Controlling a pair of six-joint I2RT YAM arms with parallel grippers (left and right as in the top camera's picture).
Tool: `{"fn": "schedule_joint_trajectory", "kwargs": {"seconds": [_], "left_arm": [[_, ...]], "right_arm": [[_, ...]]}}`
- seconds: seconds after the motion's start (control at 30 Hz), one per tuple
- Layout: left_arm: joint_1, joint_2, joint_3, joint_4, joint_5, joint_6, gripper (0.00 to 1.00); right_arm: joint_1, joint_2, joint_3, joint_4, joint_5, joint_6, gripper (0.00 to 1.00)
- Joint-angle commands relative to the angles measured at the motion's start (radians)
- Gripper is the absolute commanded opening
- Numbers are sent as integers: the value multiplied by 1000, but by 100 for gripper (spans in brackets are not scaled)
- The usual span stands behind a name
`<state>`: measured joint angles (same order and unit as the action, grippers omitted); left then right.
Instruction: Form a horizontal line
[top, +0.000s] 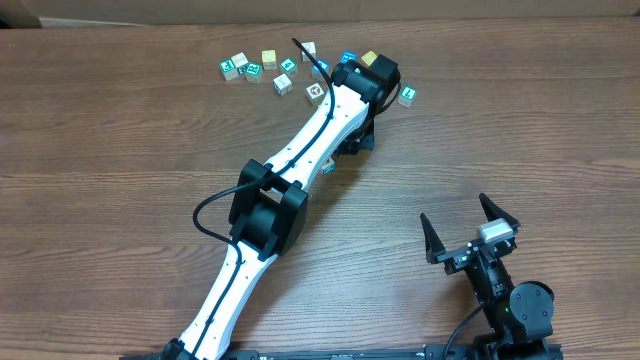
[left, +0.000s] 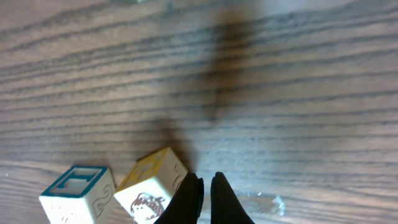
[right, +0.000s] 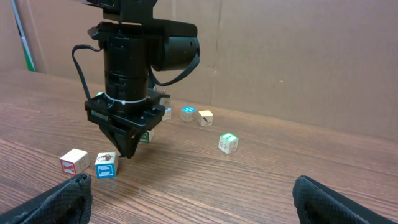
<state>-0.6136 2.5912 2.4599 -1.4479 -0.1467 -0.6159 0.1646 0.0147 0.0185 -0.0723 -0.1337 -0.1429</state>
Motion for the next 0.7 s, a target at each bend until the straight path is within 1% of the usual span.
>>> {"fn": "schedule_joint_trajectory", "kwargs": {"seconds": [0.0, 0.67], "left_arm": [[-4, 26, -4, -8, 9, 35, 4], [-4, 26, -4, -51, 9, 71, 4]], "right_arm": [[5, -12, -11, 3, -2, 0, 100], [5, -12, -11, 3, -2, 0, 100]]}}
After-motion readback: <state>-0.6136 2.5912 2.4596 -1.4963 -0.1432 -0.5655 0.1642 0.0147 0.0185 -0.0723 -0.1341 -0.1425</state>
